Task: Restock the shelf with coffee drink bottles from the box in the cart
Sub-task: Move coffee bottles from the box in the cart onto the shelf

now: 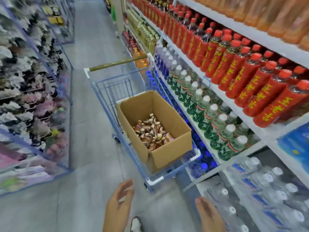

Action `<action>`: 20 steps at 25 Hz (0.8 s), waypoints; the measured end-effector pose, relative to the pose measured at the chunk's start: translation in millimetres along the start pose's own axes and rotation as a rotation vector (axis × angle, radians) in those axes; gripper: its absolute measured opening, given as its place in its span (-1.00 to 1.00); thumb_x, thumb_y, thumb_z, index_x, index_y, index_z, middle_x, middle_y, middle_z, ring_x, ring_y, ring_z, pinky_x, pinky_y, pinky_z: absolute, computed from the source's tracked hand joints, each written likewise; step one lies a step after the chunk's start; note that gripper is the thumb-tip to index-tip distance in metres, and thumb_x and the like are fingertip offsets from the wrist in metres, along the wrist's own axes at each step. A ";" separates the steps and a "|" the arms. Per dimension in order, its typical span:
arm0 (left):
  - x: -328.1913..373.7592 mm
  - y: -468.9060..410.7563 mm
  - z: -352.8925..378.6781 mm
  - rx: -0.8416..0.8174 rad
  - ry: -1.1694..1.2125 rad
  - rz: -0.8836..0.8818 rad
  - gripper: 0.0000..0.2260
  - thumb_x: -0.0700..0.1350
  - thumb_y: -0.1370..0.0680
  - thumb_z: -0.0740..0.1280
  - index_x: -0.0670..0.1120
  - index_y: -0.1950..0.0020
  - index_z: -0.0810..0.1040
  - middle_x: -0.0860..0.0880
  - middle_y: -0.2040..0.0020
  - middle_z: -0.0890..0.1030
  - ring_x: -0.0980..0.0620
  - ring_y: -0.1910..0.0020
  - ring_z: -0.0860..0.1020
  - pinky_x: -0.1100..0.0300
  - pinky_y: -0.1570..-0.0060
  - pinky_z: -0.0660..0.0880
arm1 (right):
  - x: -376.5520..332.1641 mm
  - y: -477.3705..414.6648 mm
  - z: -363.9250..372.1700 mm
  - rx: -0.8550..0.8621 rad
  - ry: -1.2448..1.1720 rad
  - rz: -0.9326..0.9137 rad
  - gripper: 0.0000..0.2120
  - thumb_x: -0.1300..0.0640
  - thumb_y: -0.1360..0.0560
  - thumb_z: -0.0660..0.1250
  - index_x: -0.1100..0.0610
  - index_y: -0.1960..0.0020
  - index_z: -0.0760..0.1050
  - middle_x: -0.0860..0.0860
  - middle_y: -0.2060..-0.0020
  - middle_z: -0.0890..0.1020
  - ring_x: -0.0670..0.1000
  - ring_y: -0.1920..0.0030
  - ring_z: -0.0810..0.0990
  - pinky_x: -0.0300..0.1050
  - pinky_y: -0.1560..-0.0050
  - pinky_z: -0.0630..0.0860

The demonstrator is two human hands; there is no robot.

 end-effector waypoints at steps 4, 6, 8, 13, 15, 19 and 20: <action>13.6 -52.1 -18.4 -0.024 -0.021 -0.021 -0.85 -0.17 -0.60 0.38 0.03 -0.10 0.66 0.16 -0.04 0.71 0.18 -0.01 0.64 -0.02 -0.15 0.58 | -30.0 -1.6 75.7 -0.079 0.135 0.008 -0.93 0.22 -0.55 0.43 0.08 0.02 0.64 0.03 0.06 0.70 -0.09 0.01 0.63 -0.31 -0.02 0.43; 17.3 -77.1 -17.8 -0.022 -0.029 -0.032 -0.86 -0.14 -0.59 0.39 0.05 -0.10 0.66 0.17 -0.04 0.71 0.14 -0.06 0.64 -0.04 -0.16 0.58 | -40.3 -14.0 97.6 -0.108 0.151 0.046 -0.92 0.16 -0.57 0.42 0.04 -0.05 0.63 -0.02 -0.01 0.70 -0.14 -0.03 0.62 -0.33 -0.01 0.44; 20.8 -93.5 -13.3 -0.017 -0.028 -0.046 -0.86 -0.13 -0.60 0.38 0.05 -0.11 0.65 0.17 -0.05 0.71 0.09 -0.09 0.64 -0.09 -0.17 0.58 | -52.9 -24.6 121.4 -0.153 0.192 0.051 -0.89 0.08 -0.58 0.40 0.01 -0.10 0.62 -0.09 -0.05 0.69 -0.22 -0.05 0.61 -0.27 -0.05 0.45; 42.4 -148.3 27.5 -0.020 -0.048 -0.072 -0.83 -0.17 -0.62 0.35 0.08 -0.09 0.65 0.19 -0.07 0.68 0.17 -0.05 0.63 0.03 -0.15 0.57 | -87.3 -81.9 169.7 -0.268 0.217 0.057 -0.85 -0.02 -0.61 0.34 -0.06 -0.15 0.60 -0.21 -0.06 0.66 -0.33 -0.08 0.57 -0.41 0.05 0.45; 62.4 -167.7 48.2 -0.016 -0.061 -0.049 -0.83 -0.15 -0.62 0.35 0.11 -0.07 0.65 0.21 -0.05 0.68 0.21 -0.03 0.63 0.15 -0.08 0.56 | -103.1 -109.6 185.1 -0.313 0.233 0.037 -0.84 -0.05 -0.61 0.33 -0.07 -0.16 0.59 -0.22 -0.07 0.65 -0.29 -0.11 0.57 -0.39 0.01 0.43; 90.4 -206.5 87.9 -0.032 -0.100 -0.039 -0.86 -0.09 -0.62 0.35 0.13 -0.10 0.63 0.28 -0.05 0.66 0.31 -0.07 0.59 0.39 -0.01 0.49 | -119.7 -157.9 212.7 -0.389 0.251 0.060 -0.83 -0.09 -0.61 0.32 -0.14 -0.17 0.58 -0.24 -0.09 0.65 -0.27 -0.11 0.57 -0.34 -0.04 0.43; 94.7 -214.8 96.8 -0.045 -0.116 -0.043 -0.85 -0.08 -0.62 0.35 0.14 -0.13 0.63 0.30 -0.07 0.65 0.33 -0.09 0.57 0.43 0.01 0.46 | -120.5 -165.9 217.1 -0.393 0.256 0.082 -0.82 -0.10 -0.61 0.31 -0.15 -0.19 0.57 -0.24 -0.10 0.64 -0.27 -0.12 0.57 -0.35 -0.03 0.42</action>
Point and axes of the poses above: each hand's wrist, its own y-axis away from the middle knuckle, its own z-axis out of the palm, x = y × z, the point moved 6 cm from there along -y, towards the middle knuckle
